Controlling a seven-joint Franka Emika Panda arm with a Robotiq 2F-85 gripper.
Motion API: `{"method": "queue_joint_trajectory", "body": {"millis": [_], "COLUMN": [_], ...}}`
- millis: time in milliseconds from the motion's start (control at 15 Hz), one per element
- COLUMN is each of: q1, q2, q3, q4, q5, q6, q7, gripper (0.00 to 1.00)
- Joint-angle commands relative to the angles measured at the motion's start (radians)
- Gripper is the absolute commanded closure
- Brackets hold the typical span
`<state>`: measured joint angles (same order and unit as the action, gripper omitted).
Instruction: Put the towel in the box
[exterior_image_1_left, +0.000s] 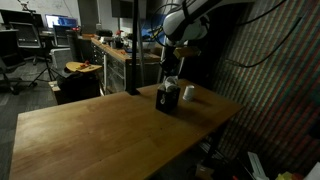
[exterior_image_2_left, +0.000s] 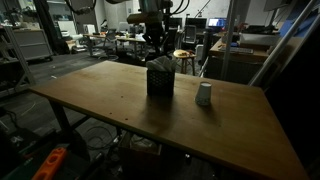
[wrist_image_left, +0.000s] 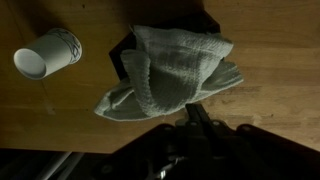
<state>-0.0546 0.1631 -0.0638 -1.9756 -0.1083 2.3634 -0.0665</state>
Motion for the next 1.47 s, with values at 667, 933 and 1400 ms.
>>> {"method": "queue_joint_trajectory", "body": {"millis": [667, 933, 1400], "q1": [-0.018, -0.022, -0.033], "q2": [0.113, 0.146, 0.166], "q3": [0.018, 0.029, 0.037], "q4": [-0.004, -0.009, -0.012], "q5": [0.066, 0.105, 0.142], "q6": [0.024, 0.024, 0.021], "q7": [-0.078, -0.103, -0.131], "gripper": [0.95, 0.96, 0.96]}}
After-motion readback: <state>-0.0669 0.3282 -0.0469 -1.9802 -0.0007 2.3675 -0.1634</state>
